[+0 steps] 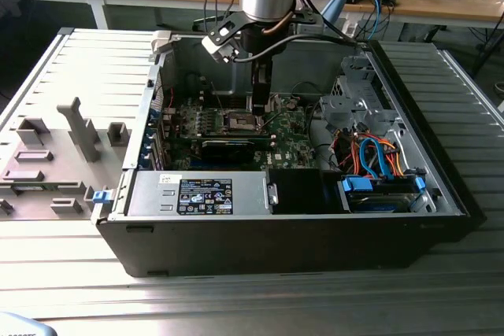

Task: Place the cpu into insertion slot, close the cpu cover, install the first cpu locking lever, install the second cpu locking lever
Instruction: 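Place the cpu into insertion slot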

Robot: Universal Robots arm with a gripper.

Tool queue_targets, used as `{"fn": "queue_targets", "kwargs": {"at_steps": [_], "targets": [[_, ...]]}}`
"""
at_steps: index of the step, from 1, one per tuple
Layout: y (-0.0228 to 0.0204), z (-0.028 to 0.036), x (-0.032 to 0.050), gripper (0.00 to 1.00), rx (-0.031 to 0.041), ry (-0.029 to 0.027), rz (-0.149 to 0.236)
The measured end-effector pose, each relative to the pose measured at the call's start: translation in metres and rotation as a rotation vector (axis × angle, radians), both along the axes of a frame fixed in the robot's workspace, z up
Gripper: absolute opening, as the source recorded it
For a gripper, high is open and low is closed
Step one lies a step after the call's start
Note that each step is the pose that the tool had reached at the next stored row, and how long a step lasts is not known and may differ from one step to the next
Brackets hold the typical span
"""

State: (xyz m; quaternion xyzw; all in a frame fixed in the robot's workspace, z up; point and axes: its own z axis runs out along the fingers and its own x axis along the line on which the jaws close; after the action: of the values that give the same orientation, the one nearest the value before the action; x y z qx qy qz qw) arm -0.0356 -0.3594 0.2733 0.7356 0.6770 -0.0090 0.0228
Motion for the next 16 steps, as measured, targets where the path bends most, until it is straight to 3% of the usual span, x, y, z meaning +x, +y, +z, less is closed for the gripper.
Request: {"fn": "queue_targets", "kwargs": {"at_steps": [3,10,16], "targets": [[0.0020,-0.0014,-0.0020,0.55,-0.0002,0.0000,0.020],[0.0043,-0.0036,-0.0026,0.55,-0.0001,0.0001,0.116],[0.0057,-0.0060,-0.0064,0.55,0.0011,0.0000,0.147]]}}
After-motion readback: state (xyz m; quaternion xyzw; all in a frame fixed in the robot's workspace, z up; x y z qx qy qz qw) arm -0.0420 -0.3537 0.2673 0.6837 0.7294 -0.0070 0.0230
